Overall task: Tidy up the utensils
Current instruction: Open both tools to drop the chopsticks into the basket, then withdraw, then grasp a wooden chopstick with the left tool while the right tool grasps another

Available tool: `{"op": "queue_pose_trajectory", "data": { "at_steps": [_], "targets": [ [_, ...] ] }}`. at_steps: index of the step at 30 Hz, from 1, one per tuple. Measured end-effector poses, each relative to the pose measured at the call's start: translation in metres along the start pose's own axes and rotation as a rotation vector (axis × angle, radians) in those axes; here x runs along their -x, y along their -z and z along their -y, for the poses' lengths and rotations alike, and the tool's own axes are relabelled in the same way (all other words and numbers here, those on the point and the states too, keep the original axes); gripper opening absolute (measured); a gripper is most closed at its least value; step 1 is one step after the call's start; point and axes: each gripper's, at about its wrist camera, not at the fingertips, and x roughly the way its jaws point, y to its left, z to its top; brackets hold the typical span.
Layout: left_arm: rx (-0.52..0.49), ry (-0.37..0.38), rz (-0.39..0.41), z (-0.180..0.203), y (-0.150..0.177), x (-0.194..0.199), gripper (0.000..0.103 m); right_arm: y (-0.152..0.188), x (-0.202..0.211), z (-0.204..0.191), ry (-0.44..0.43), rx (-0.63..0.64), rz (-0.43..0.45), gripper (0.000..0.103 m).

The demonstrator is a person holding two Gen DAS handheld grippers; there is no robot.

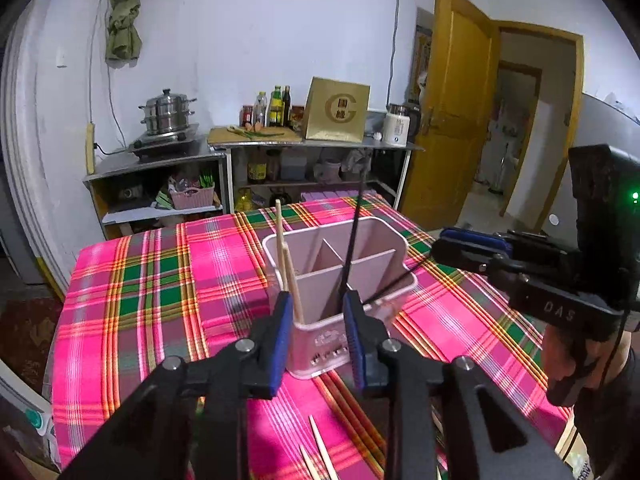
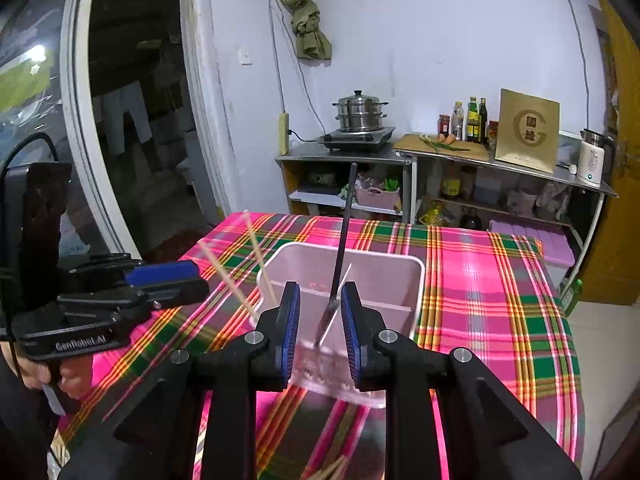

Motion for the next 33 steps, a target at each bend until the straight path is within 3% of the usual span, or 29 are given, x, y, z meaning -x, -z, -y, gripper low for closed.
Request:
{"op": "queue_pose_trajectory", "data": {
  "at_steps": [9,18,26,33],
  "targets": [
    [0.018,0.003,0.029,0.026,0.064,0.045,0.028,0.063,0.056,-0.004,0.003,-0.052,0.013,0.022],
    [0.062,-0.053,0.010,0.044,0.127,0.071,0.028,0.135,0.103,-0.009,0.044,-0.089,-0.034,0.022],
    [0.089,-0.076,-0.047,0.051,0.163,0.075,0.028,0.168,0.121,-0.001,0.065,-0.133,-0.071,0.022],
    [0.100,-0.090,-0.089,0.047,0.173,0.065,0.028,0.176,0.119,0.010,0.087,-0.139,-0.097,0.022]
  ]
}}
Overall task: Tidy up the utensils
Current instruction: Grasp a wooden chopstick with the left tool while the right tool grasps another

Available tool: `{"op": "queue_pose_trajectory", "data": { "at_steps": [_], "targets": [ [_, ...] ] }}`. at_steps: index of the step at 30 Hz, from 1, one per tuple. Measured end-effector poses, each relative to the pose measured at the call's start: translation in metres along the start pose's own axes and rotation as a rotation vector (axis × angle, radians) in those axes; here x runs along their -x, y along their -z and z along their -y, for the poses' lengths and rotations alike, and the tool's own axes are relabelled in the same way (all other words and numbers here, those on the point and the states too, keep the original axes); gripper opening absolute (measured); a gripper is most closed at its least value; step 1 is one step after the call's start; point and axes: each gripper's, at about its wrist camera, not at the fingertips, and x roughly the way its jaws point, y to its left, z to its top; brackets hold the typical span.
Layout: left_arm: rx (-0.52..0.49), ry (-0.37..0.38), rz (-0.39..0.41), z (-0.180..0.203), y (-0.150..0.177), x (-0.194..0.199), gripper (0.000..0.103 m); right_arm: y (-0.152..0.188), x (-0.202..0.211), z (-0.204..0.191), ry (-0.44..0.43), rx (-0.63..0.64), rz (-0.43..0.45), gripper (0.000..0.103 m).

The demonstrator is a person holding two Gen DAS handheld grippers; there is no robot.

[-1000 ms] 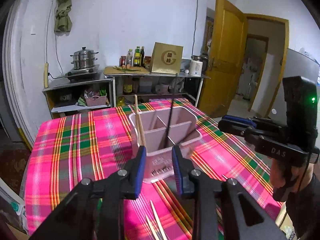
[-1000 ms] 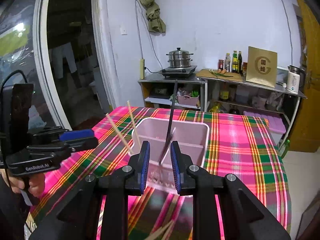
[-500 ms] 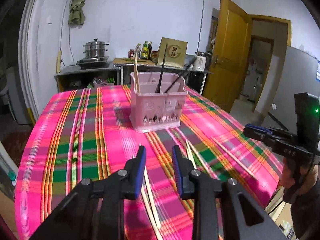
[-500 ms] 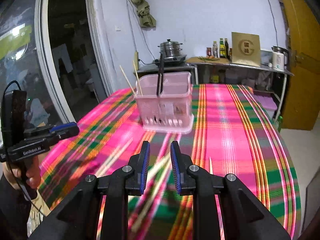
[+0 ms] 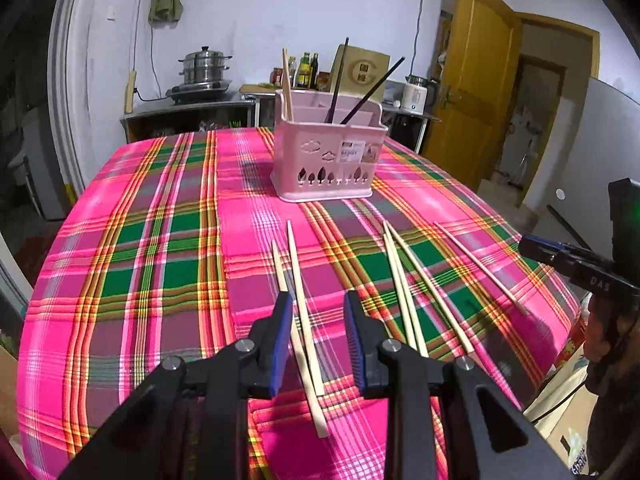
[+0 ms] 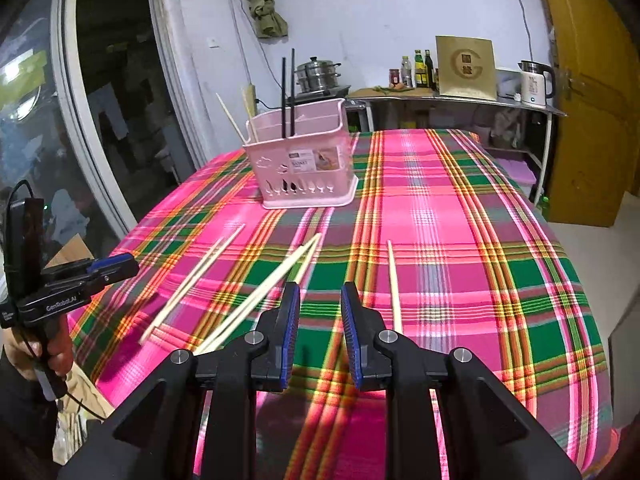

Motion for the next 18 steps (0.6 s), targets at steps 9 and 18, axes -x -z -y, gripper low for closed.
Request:
{"op": "queue_pose_trajectory", "data": {
  "at_steps": [9,18],
  "targets": [
    [-0.002,-0.044,-0.057,-0.013,-0.015,-0.033,0.028,-0.007,-0.028,0.016,0.057,0.010,-0.052,0.022],
    [-0.010,-0.066,-0.182,-0.025,-0.032,-0.084,0.028,-0.018,-0.069,0.030,0.105,0.030,-0.151,0.022]
  ]
}}
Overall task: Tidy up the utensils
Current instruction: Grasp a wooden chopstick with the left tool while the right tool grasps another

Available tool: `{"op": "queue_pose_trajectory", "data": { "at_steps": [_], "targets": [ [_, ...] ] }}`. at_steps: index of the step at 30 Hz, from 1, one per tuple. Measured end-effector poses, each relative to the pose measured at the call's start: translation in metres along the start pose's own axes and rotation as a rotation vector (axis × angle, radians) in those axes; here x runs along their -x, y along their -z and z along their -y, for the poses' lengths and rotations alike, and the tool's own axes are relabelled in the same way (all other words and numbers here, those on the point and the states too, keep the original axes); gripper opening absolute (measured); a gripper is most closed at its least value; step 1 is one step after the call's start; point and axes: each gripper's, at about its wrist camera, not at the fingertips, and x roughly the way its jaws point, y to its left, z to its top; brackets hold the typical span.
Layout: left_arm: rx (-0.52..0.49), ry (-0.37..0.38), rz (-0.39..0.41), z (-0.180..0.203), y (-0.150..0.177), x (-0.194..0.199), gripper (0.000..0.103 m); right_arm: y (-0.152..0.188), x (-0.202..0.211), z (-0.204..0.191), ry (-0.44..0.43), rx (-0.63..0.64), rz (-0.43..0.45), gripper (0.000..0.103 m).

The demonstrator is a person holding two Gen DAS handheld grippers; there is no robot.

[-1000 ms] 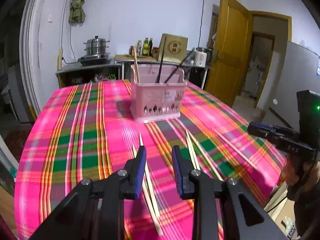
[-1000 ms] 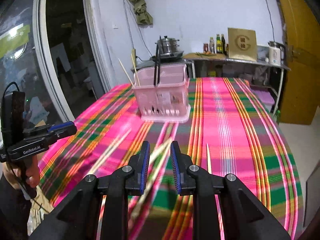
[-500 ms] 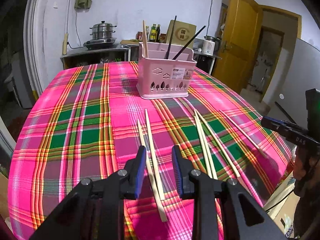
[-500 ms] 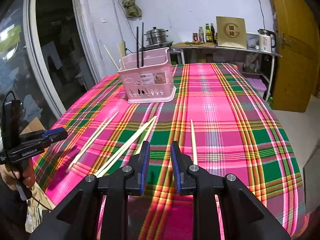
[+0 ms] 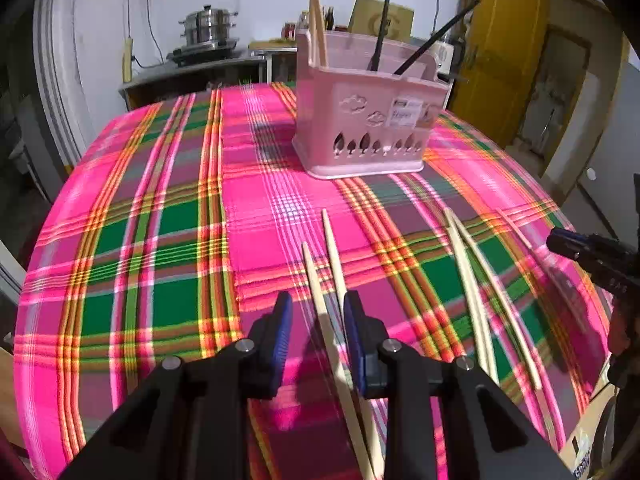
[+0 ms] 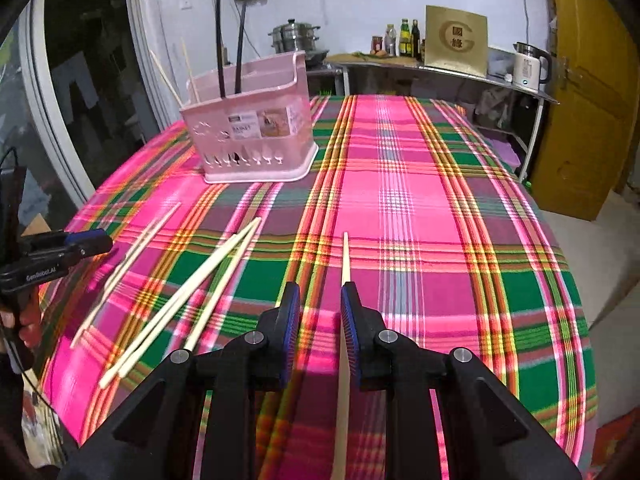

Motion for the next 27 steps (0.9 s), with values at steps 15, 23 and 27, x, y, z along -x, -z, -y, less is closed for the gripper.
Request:
{"op": "queue_pose_trajectory", "data": {
  "at_steps": [15,23,27],
  "targets": [
    [-0.037,-0.054,-0.069,0.007,-0.010,-0.031,0.027,-0.015,-0.048,0.006,0.042,0.024,-0.101,0.022],
    [-0.039,-0.066,-0.056,0.008,-0.009,-0.031,0.028,-0.018,-0.051,0.000,0.075,0.054,-0.110,0.020],
    [-0.044,-0.066,-0.075,0.009,-0.012,-0.031,0.027,-0.020,-0.053,-0.001,0.077,0.061,-0.129,0.018]
  ]
}}
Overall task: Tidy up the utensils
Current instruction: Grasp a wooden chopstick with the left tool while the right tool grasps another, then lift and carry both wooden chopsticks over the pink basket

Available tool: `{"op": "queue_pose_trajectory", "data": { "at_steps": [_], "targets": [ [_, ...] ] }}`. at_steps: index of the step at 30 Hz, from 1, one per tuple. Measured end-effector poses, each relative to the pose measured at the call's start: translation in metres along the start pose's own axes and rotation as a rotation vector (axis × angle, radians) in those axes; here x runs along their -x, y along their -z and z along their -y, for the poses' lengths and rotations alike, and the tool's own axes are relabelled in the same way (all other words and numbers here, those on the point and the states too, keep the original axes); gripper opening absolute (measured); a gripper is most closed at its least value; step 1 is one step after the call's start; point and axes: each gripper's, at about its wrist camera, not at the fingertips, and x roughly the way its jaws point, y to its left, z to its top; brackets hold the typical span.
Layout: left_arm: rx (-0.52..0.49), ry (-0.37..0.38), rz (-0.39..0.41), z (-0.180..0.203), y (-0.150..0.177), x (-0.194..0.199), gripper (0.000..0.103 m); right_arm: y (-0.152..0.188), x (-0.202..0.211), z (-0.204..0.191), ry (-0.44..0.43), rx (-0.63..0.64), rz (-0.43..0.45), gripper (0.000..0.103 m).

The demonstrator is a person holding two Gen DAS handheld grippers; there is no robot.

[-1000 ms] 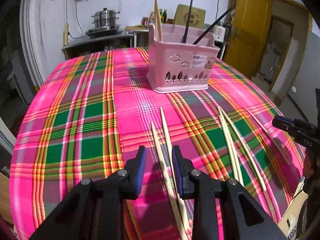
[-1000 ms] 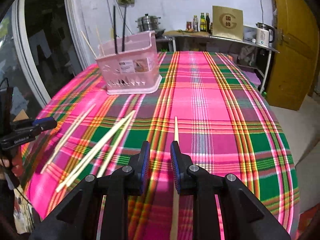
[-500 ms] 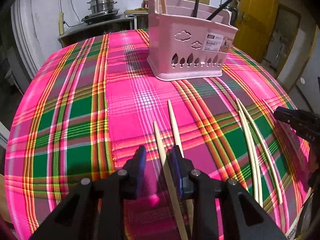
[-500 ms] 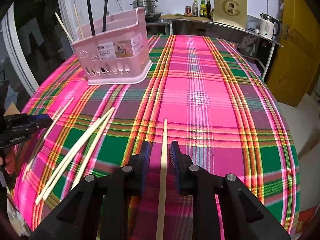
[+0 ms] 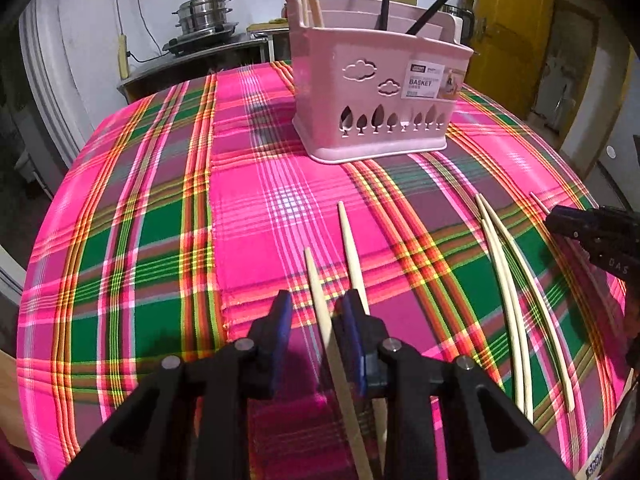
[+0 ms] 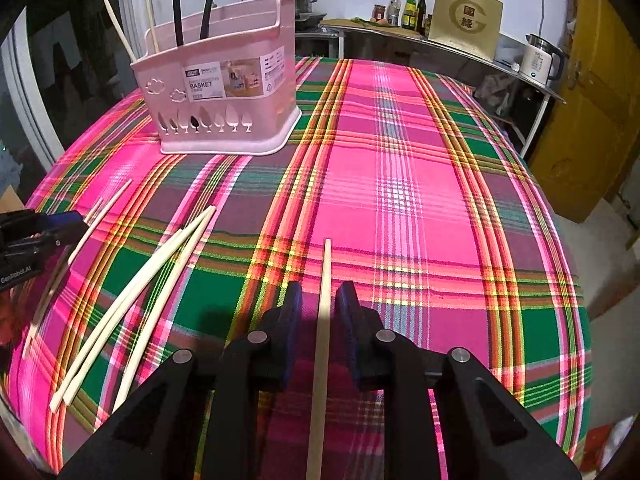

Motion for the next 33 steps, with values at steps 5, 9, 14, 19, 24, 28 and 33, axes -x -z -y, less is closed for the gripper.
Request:
{"op": "queue_pose_trajectory", "data": {
  "at_steps": [5,9,14,19,24,28,33],
  "targets": [
    [-0.004,0.010,-0.011,0.001,-0.004,-0.003,0.023,-0.004,-0.002,0.002,-0.009,-0.012,-0.021,0.018],
    [-0.008,0.008,-0.001,0.004,-0.003,-0.003,0.018,-0.006,-0.003,0.002,-0.008,-0.015,-0.028,0.018],
    [-0.011,0.014,0.001,0.005,-0.003,-0.003,0.014,-0.006,-0.003,0.002,-0.005,-0.026,-0.017,0.015],
    [-0.018,0.027,-0.003,0.006,-0.004,-0.004,0.009,-0.007,-0.003,0.002,-0.018,-0.033,-0.020,0.005],
    [-0.031,0.028,-0.017,0.009,-0.006,-0.004,0.006,-0.008,-0.004,0.003,-0.035,-0.049,-0.025,0.005],
    [-0.016,0.049,-0.033,0.005,-0.009,-0.004,0.006,-0.009,-0.002,0.005,-0.059,-0.062,-0.016,0.005],
    [-0.011,0.068,-0.028,0.005,-0.012,0.000,0.006,-0.011,0.008,0.004,-0.082,-0.059,0.015,0.005]
  ]
}}
